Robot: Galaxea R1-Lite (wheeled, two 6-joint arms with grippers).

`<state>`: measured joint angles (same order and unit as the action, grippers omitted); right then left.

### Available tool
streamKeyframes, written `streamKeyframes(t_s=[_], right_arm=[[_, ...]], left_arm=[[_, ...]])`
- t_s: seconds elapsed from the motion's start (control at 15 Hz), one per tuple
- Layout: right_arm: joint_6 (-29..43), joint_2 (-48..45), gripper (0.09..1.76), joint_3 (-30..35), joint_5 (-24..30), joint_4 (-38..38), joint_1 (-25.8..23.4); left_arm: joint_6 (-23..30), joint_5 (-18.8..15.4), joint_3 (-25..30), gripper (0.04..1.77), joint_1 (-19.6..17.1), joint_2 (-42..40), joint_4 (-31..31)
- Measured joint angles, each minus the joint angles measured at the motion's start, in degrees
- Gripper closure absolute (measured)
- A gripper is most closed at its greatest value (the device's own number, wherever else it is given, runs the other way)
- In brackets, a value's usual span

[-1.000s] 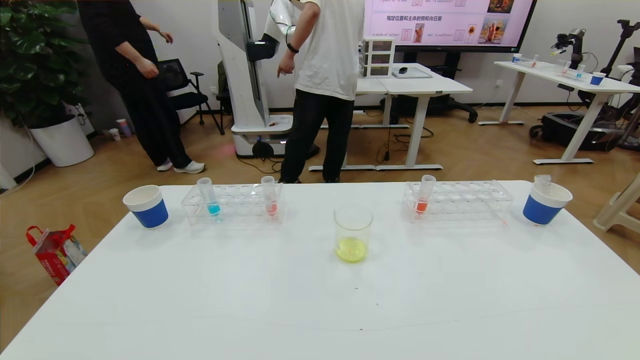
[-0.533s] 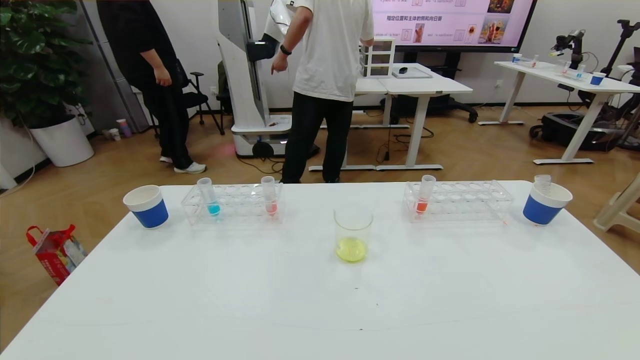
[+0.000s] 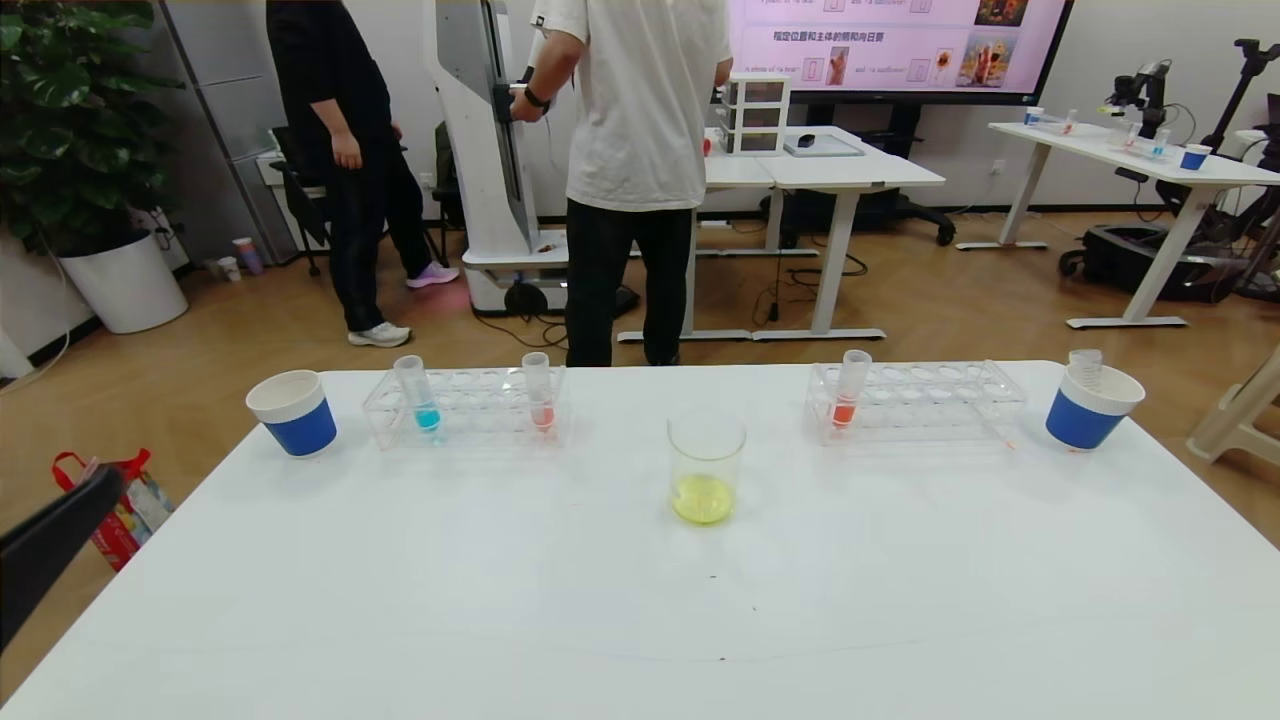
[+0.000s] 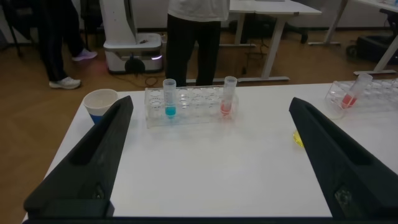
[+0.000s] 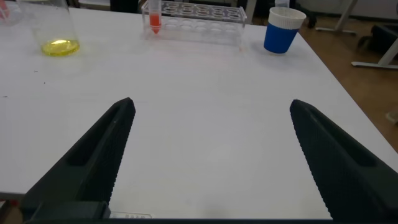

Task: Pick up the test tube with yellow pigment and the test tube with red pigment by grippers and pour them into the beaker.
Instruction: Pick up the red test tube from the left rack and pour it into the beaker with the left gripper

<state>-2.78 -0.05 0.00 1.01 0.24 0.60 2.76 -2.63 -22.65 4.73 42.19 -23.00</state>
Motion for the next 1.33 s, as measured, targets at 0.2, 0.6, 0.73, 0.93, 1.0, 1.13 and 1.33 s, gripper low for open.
streamKeyframes(t_s=[0.2, 0.6, 0.73, 0.93, 1.0, 1.13, 1.33], right_arm=[[0.0, 0.0, 0.11, 0.0, 0.0, 0.0, 0.0], [0.0, 0.0, 0.11, 0.0, 0.0, 0.0, 0.0], [0.0, 0.0, 0.11, 0.0, 0.0, 0.0, 0.0], [0.0, 0.0, 0.11, 0.0, 0.0, 0.0, 0.0], [0.0, 0.0, 0.11, 0.0, 0.0, 0.0, 0.0], [0.0, 0.0, 0.11, 0.0, 0.0, 0.0, 0.0], [0.0, 0.0, 0.11, 0.0, 0.0, 0.0, 0.0]], left_arm=[[0.2, 0.2, 0.0, 0.06, 1.2, 12.8, -11.3], [0.2, 9.3, 0.3, 0.06, 9.8, 36.5, -35.4], [0.2, 11.3, -0.7, 0.06, 12.1, 44.3, -41.1], [0.3, 14.5, -2.7, 0.06, 15.1, 56.0, -49.1], [0.3, 15.8, -3.5, 0.06, 16.3, 59.7, -52.1], [0.4, 18.8, -5.5, 0.06, 18.7, 67.1, -57.9], [0.5, 21.8, -11.0, 0.06, 21.2, 76.6, -61.6]])
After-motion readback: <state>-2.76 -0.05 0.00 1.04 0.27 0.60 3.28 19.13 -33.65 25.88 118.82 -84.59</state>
